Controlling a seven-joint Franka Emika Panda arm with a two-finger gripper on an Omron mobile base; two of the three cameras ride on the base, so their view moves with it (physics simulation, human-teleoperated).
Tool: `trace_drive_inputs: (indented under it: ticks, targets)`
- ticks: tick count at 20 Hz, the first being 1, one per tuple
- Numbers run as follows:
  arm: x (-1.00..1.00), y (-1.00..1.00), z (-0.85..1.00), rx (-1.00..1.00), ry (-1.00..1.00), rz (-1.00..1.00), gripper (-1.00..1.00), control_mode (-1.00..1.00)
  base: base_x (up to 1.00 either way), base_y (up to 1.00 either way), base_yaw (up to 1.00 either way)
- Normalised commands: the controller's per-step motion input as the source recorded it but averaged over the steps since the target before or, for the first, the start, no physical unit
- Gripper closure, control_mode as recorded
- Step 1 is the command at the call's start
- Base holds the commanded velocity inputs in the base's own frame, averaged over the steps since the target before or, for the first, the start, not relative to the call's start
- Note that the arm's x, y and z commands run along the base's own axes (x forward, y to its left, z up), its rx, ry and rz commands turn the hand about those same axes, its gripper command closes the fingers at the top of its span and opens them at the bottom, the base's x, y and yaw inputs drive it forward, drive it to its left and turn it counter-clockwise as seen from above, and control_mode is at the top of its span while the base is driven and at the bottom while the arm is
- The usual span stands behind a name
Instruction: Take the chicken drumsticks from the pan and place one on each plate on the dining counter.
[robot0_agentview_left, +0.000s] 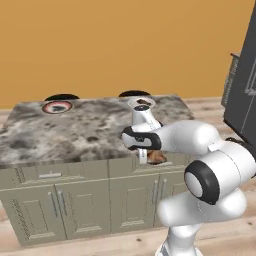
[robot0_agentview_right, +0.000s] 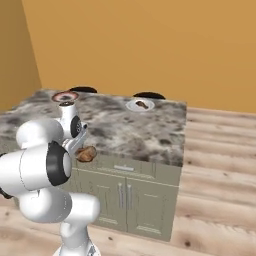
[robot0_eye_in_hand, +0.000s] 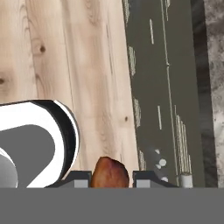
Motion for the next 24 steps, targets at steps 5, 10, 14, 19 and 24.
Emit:
trace_drive_inputs:
  ticks: [5, 10, 14, 19, 24]
  targets:
    - [0.0, 0.0, 0.0, 0.0, 0.0, 0.0, 1.0, 1.0, 0.17, 1.0, 0.0]
    - [0.0, 0.0, 0.0, 0.0, 0.0, 0.0, 1.0, 1.0, 0.21, 1.0, 0.0]
    - [0.0, 0.0, 0.0, 0.0, 0.0, 0.0, 1.0, 1.0, 0.22, 1.0, -0.01]
    - [0.0, 0.0, 0.0, 0.0, 0.0, 0.0, 1.0, 1.0, 0.25, 1.0, -0.06]
    - [0.0, 0.0, 0.0, 0.0, 0.0, 0.0, 1.0, 1.0, 0.3, 1.0, -0.08]
